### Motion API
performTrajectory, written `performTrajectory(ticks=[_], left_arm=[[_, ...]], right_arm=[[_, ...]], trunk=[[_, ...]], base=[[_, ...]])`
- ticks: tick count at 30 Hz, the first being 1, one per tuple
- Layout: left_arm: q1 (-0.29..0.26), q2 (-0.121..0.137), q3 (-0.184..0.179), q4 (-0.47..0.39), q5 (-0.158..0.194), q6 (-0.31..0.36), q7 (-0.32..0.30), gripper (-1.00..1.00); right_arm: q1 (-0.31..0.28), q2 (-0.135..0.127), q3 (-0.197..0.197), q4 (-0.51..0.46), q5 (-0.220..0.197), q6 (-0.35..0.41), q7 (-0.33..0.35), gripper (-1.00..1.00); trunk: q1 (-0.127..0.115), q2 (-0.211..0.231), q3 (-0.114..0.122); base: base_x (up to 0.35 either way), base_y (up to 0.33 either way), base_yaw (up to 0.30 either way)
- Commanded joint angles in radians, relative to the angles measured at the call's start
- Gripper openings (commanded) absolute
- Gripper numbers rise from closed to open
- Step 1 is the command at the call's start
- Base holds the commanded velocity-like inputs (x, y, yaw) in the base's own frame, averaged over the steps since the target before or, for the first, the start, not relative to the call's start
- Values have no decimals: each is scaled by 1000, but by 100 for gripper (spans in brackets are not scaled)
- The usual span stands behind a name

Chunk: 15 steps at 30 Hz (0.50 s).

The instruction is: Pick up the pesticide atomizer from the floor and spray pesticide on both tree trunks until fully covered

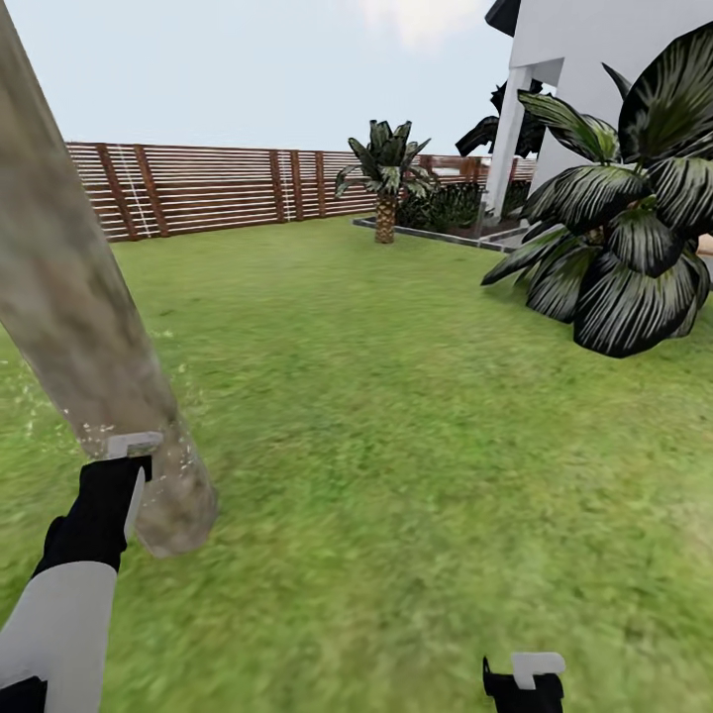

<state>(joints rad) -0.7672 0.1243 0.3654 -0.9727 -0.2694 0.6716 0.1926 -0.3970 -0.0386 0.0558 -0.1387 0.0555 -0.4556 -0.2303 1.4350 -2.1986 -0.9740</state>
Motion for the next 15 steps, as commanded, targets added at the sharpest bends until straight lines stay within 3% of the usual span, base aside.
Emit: performTrajectory(ticks=[1, 7, 15], left_arm=[[1, 0, 0, -1, -1, 5, 2, -100], [1, 0, 1, -1, -1, 5, 2, -100], [4, 0, 1, -1, -1, 5, 2, -100]], right_arm=[[0, 0, 6, 1, 6, 0, -9, 100], [0, 0, 6, 1, 6, 0, -10, 100], [0, 0, 6, 1, 6, 0, -10, 100]], trunk=[[0, 0, -1], [0, 0, -1], [0, 0, -1]], base=[[198, -211, 0], [154, -235, 167], [-6, -271, 275]])
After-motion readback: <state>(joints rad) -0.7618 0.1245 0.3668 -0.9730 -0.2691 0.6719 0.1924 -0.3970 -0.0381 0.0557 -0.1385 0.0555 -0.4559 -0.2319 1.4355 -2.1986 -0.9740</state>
